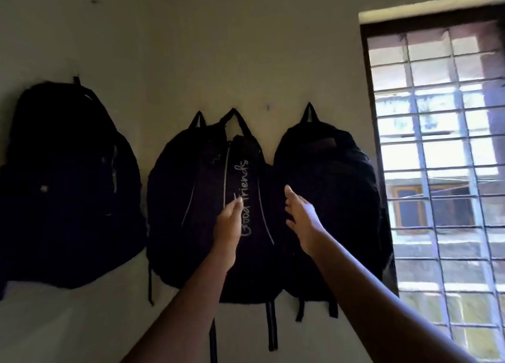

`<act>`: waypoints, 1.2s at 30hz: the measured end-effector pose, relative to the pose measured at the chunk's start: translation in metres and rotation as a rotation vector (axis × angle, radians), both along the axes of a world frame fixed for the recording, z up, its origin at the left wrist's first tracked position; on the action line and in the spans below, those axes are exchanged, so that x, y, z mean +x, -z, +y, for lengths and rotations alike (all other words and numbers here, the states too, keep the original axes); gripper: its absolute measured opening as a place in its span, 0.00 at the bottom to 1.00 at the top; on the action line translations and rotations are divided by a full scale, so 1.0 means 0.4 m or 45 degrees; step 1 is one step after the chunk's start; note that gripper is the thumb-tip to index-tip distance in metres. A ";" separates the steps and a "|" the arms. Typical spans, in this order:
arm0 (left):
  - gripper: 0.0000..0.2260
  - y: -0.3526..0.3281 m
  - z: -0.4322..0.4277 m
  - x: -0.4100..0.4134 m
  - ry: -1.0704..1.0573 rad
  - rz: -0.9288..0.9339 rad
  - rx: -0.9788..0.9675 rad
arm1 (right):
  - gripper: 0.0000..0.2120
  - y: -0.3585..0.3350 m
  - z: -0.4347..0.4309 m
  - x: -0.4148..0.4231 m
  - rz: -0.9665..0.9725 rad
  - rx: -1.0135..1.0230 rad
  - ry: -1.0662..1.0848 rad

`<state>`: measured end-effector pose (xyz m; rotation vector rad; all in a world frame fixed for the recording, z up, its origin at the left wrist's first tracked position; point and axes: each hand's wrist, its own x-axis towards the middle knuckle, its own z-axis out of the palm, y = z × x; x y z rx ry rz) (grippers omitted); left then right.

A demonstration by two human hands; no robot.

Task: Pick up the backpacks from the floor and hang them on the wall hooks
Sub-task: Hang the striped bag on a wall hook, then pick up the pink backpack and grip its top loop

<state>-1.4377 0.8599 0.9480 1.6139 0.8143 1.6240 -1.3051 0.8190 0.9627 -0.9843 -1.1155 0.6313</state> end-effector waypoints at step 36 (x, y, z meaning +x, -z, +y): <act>0.17 1.312 -1.139 0.792 0.432 0.478 -1.223 | 0.15 1.400 -1.265 0.747 0.690 -1.216 0.388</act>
